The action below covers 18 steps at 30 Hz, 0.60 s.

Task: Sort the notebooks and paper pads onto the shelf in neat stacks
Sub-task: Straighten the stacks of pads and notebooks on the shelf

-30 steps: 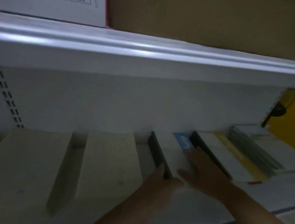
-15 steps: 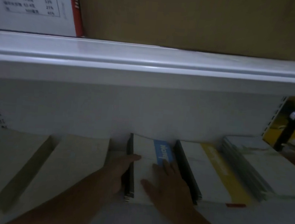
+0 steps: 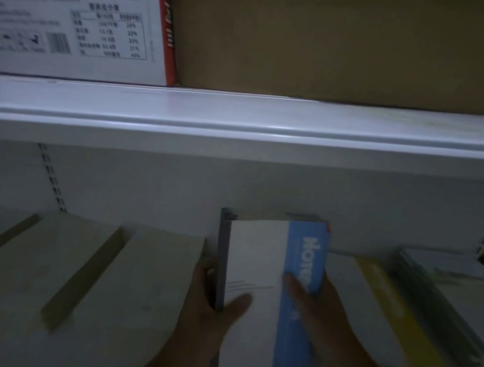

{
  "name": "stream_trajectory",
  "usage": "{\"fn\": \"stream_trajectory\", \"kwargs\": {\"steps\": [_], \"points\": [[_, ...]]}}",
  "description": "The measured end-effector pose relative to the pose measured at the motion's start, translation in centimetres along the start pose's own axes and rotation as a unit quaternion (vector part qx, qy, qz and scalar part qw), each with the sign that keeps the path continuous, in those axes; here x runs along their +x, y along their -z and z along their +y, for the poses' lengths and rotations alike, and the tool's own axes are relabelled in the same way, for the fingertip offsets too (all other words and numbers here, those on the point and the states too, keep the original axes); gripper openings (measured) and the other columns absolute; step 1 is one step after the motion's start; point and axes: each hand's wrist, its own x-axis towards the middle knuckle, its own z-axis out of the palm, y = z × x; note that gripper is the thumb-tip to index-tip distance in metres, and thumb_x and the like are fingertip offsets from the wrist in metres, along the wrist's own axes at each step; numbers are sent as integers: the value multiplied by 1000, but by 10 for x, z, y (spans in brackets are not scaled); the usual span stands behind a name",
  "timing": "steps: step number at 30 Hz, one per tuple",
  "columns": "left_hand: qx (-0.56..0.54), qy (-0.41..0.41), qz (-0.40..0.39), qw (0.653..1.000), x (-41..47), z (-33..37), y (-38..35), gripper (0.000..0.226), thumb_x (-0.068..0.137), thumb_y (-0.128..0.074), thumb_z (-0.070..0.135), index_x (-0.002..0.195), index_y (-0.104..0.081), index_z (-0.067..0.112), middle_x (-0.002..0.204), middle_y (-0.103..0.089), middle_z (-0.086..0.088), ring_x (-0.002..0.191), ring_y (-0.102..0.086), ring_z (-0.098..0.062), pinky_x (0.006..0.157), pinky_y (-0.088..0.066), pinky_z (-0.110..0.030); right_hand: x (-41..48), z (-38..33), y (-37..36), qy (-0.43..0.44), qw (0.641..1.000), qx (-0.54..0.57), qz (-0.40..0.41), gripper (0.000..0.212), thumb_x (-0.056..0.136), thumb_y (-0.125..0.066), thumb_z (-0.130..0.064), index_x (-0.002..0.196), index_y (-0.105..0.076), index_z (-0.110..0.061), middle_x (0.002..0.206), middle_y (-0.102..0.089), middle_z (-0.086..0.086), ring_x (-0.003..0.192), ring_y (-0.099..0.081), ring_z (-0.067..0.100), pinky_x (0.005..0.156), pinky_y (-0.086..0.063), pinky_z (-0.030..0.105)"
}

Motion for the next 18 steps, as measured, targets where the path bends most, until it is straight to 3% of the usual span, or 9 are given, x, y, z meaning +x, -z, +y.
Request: {"fn": "stream_trajectory", "kwargs": {"steps": [4, 6, 8, 11, 13, 15, 17, 18], "points": [[59, -49, -17, 997, -2, -6, 6, 57, 55, -72, 49, 105, -51, 32, 99, -67, 27, 91, -63, 9, 73, -50, -11, -11, 2, -3, 84, 995, 2, 45, 60, 37, -66, -50, 88, -61, -18, 67, -70, -20, 58, -62, -9, 49, -44, 5], [52, -38, -3, 998, -5, -16, 5, 59, 54, -69, 53, 107, -50, 38, 102, -64, 34, 95, -60, 14, 79, -48, -12, -15, 4, -5, 100, 994, -8, 53, 66, 34, -62, -51, 87, -60, -12, 57, -67, -10, 55, -59, -13, 46, -40, 2], [22, -14, 13, 1000, -8, -22, 0, 64, 49, -74, 50, 108, -51, 39, 102, -67, 23, 95, -61, 11, 82, -50, -18, -18, 11, -7, 112, 992, -24, 58, 70, 33, -59, -53, 88, -61, -10, 63, -63, -10, 54, -58, -16, 46, -39, 1], [44, -23, 5, 999, -9, -25, -2, 63, 55, -83, 29, 106, -48, 37, 96, -66, 31, 89, -57, 20, 74, -44, -4, -20, 20, -8, 118, 990, -35, 73, 62, 36, -63, -52, 90, -56, -21, 63, -68, -16, 62, -60, -17, 51, -42, 0], [51, -39, -5, 998, -9, -23, -2, 64, 54, -80, 44, 109, -47, 38, 101, -60, 41, 93, -55, 22, 78, -42, -7, -18, 22, -4, 124, 990, -34, 51, 70, 35, -73, -52, 95, -54, -20, 74, -68, -27, 67, -63, -13, 56, -45, 2], [27, -67, 18, 997, -12, -17, -6, 67, 58, -69, 58, 117, -46, 35, 109, -58, 44, 98, -51, 26, 88, -40, -10, -20, 18, -1, 111, 993, -3, 46, 78, 32, -72, -50, 98, -54, -12, 69, -70, -18, 64, -62, -14, 55, -44, 1], [26, -81, 97, 992, -16, -11, -17, 47, 83, -58, 40, 125, -38, 34, 124, -37, 44, 107, -35, 35, 92, -22, 9, -24, 16, -2, 126, 990, 9, 55, 66, 39, -63, -46, 94, -53, -12, 62, -62, -12, 59, -56, -21, 53, -39, -2], [30, -90, 129, 987, -19, -7, -21, 37, 93, -54, 24, 122, -37, 39, 119, -31, 48, 109, -30, 36, 86, -15, 15, -26, 15, -4, 128, 990, -4, 65, 57, 45, -64, -40, 92, -53, -12, 68, -58, -15, 58, -53, -25, 53, -37, -4]]}}
